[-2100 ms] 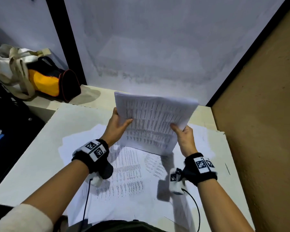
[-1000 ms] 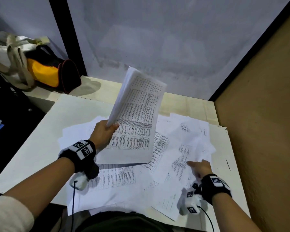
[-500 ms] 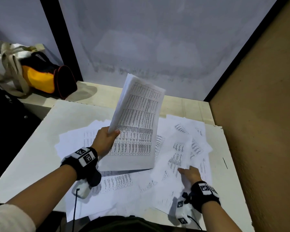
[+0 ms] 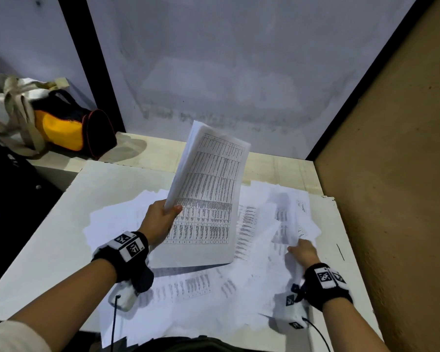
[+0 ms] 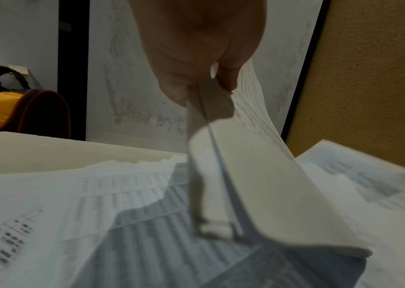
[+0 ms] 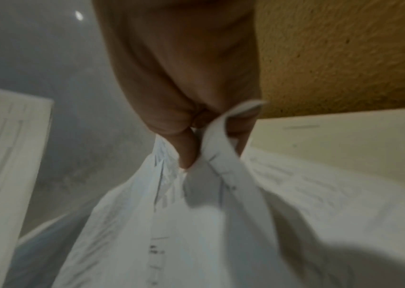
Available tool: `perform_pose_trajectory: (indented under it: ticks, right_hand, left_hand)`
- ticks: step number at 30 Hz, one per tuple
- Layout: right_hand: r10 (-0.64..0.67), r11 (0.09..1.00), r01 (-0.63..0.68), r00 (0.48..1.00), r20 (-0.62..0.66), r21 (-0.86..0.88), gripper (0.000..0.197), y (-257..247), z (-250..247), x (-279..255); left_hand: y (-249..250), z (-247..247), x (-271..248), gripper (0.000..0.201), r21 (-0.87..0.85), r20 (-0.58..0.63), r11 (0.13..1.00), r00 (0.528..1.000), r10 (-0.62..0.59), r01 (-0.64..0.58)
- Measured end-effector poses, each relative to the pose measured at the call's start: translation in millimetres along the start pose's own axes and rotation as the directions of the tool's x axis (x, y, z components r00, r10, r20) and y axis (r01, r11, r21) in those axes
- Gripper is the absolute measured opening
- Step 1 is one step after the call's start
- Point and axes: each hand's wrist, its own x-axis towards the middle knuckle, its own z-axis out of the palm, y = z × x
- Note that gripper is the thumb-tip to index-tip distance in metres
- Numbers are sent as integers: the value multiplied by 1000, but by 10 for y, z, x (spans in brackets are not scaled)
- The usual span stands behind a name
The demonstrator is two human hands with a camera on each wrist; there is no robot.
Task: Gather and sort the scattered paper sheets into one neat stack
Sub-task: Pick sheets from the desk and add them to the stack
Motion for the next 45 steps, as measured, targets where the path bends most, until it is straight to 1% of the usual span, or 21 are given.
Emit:
perform_pose_trajectory:
  ticks: [4, 11, 13, 16, 20, 23, 25, 27, 28, 29, 30, 31, 33, 34, 35, 37, 38, 40, 42, 43, 45]
  right_hand:
    - [-14, 998, 12, 999, -45, -59, 30, -1, -328, 41]
    - [-156, 976, 149, 987, -35, -157, 27, -134, -587, 28]
    - [-173, 979, 161, 981, -90, -125, 25, -184, -723, 24]
    - [-158, 987, 147, 958, -238, -63, 26, -228, -1059, -12]
    - [-152, 988, 145, 927, -344, -46, 28, -197, -1505, -39]
    - [-155, 980, 195, 872, -465, 38, 28, -155, -1856, -77]
    - [-156, 951, 276, 819, -552, 141, 25, -107, -2107, -141]
    - [-144, 908, 341, 800, -583, 244, 22, -19, -2328, -148]
    - [-134, 868, 383, 795, -592, 318, 33, 74, -2434, -63]
    - [-131, 802, 448, 777, -616, 395, 47, 206, -2517, 70]
    - [-100, 750, 472, 773, -627, 463, 55, 287, -2543, 112]
    - [-86, 701, 484, 787, -611, 524, 52, 223, -2504, 6]
    - [-98, 667, 421, 868, -487, 615, 19, -65, -2235, -318]
    - [-137, 685, 390, 899, -417, 616, 13, -157, -2040, -429]
    - [-161, 684, 341, 933, -323, 644, 10, -208, -1821, -454]
    - [-204, 655, 274, 961, -184, 705, 13, -344, -1318, -505]
    - [-217, 646, 263, 963, -157, 716, 20, -414, -1103, -530]
    - [-297, 637, 259, 952, -78, 726, 37, -520, -798, -564]
    - [-391, 571, 245, 921, -3, 783, 20, -651, -637, -630]
    - [-431, 532, 223, 902, 34, 817, 21, -701, -587, -625]
    - [-471, 483, 196, 880, 65, 853, 32, -815, -550, -625]
  left_hand:
    - [-7, 1, -3, 29, 28, 1, 1000, 1000, 13, -13]
    - [32, 70, -5, 30, -12, 16, 1000, 1000, 13, -13]
    - [34, 80, -9, 31, -21, 21, 1000, 1000, 16, -15]
    - [30, 76, -11, 30, -28, 13, 999, 1000, 18, -18]
    - [-13, 50, -9, 32, -27, -3, 999, 1000, 17, -17]
    - [-49, 18, 11, 31, -28, -20, 1000, 1000, 8, -8]
    - [-50, -1, 32, 31, -24, -36, 1000, 999, 2, -3]
    - [-66, -20, 68, 31, -26, -49, 1000, 999, 0, -1]
    - [-76, -28, 82, 30, -29, -57, 1000, 998, -3, 1]
    - [-75, -32, 92, 30, -39, -62, 999, 998, -10, 8]
    - [-79, -29, 102, 28, -57, -62, 998, 998, -15, 12]
    - [-68, -20, 105, 27, -74, -54, 997, 998, -25, 21]
    - [-21, 26, 110, 25, -109, -15, 993, 999, -34, 33]
    - [22, 65, 108, 23, -128, 13, 991, 1000, -24, 26]
    - [75, 101, 101, 21, -138, 40, 990, 999, -14, 20]
    - [190, 163, 82, 17, -170, 93, 985, 995, 23, -7]
    - [227, 193, 78, 16, -212, 125, 977, 991, 43, -15]
    - [307, 234, 57, 13, -322, 186, 946, 982, 34, 28]
    - [382, 253, 30, 15, -358, 227, 931, 974, 14, 70]
    - [416, 254, 22, 15, -367, 233, 927, 972, 15, 73]
    - [432, 218, 24, 12, -378, 244, 920, 970, -8, 103]
